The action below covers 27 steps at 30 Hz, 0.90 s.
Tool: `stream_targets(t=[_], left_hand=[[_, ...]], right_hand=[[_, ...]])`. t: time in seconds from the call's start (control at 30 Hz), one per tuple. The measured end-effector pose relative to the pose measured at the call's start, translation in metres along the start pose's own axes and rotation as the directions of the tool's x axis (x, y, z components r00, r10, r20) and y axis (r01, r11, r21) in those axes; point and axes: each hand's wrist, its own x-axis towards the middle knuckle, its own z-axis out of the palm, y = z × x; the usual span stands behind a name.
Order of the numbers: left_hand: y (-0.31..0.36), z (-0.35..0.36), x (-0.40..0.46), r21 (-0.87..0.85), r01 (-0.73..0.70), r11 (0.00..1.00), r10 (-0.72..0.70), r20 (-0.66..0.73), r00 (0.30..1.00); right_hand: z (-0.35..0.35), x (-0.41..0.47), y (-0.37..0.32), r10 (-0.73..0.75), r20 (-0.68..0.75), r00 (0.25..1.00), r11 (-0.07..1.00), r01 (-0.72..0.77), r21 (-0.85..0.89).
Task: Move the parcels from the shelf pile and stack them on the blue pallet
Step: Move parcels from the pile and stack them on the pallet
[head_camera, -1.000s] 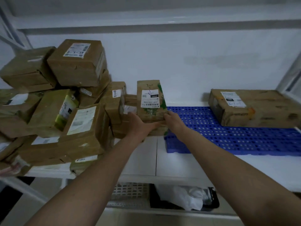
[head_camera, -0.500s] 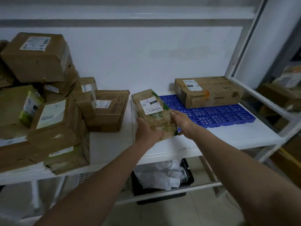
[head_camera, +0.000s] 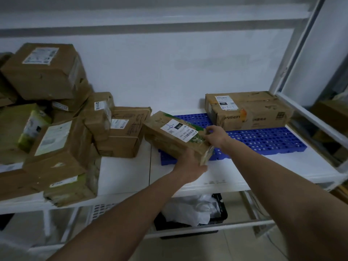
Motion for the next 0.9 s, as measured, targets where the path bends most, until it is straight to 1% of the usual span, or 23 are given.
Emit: stream_targets(t=[0.03, 0.1, 0.13, 0.17, 0.2, 0.23, 0.27, 0.3, 0.37, 0.43, 0.5, 0.57, 0.63, 0.7, 0.73, 0.83, 0.9], left_hand=[[0.001, -0.007, 0.004, 0.006, 0.039, 0.999, -0.039, -0.033, 0.999], [-0.009, -0.028, 0.013, 0.195, 0.038, 0.980, -0.037, -0.013, 0.999], [-0.016, -0.041, 0.020, 0.279, 0.067, 0.958, -0.071, 0.007, 0.997], [-0.025, -0.054, 0.028, 0.378, 0.069, 0.923, -0.083, 0.020, 0.996], [-0.033, -0.068, 0.034, 0.457, 0.095, 0.884, -0.103, -0.007, 0.995], [-0.040, -0.082, 0.041, 0.459, 0.164, 0.873, -0.150, -0.067, 0.986], [-0.044, -0.095, 0.048, 0.444, 0.220, 0.869, -0.185, -0.121, 0.975], [-0.046, -0.104, 0.056, 0.389, 0.258, 0.884, -0.205, -0.173, 0.963], [-0.046, -0.120, 0.067, 0.223, 0.283, 0.933, -0.218, -0.274, 0.937], [-0.045, -0.129, 0.078, 0.107, 0.280, 0.954, -0.238, -0.296, 0.925], [-0.045, -0.135, 0.087, 0.040, 0.270, 0.962, -0.248, -0.287, 0.925], [-0.047, -0.138, 0.095, 0.036, 0.245, 0.969, -0.224, -0.291, 0.930], [-0.050, -0.139, 0.103, 0.016, 0.235, 0.972, -0.224, -0.238, 0.945], [-0.054, -0.138, 0.109, -0.068, 0.245, 0.967, -0.253, -0.152, 0.955], [-0.056, -0.138, 0.113, -0.110, 0.248, 0.963, -0.261, -0.137, 0.955], [-0.057, -0.131, 0.120, -0.195, 0.251, 0.948, -0.290, -0.204, 0.935], [-0.055, -0.121, 0.119, -0.209, 0.248, 0.946, -0.296, -0.240, 0.925]], right_hand=[[-0.001, 0.002, -0.001, -0.004, 0.004, 1.000, 0.999, 0.004, -0.040], [-0.003, 0.005, -0.002, -0.023, 0.011, 1.000, 0.983, 0.024, -0.180], [-0.003, 0.005, -0.003, -0.053, 0.009, 0.999, 0.950, 0.053, -0.306], [-0.002, 0.003, -0.003, -0.103, 0.003, 0.995, 0.888, 0.093, -0.451], [0.001, 0.000, -0.003, -0.173, -0.010, 0.985, 0.805, 0.136, -0.578], [0.005, -0.005, -0.003, -0.244, -0.028, 0.969, 0.728, 0.164, -0.666], [0.009, -0.010, -0.003, -0.301, -0.056, 0.952, 0.683, 0.174, -0.710], [0.014, -0.015, -0.003, -0.338, -0.092, 0.937, 0.679, 0.174, -0.714], [0.021, -0.022, -0.002, -0.328, -0.151, 0.933, 0.755, 0.162, -0.636], [0.025, -0.026, 0.000, -0.233, -0.166, 0.958, 0.842, 0.113, -0.528], [0.029, -0.030, 0.003, -0.152, -0.168, 0.974, 0.893, 0.063, -0.446], [0.033, -0.033, 0.007, -0.134, -0.189, 0.973, 0.914, 0.047, -0.403], [0.035, -0.034, 0.009, -0.113, -0.219, 0.969, 0.941, 0.033, -0.336], [0.033, -0.033, 0.013, -0.023, -0.241, 0.970, 0.981, -0.024, -0.193], [0.031, -0.031, 0.017, 0.038, -0.253, 0.967, 0.992, -0.068, -0.111], [0.025, -0.027, 0.030, 0.185, -0.274, 0.944, 0.982, -0.170, 0.076], [0.022, -0.027, 0.037, 0.242, -0.286, 0.927, 0.962, -0.191, 0.194]])
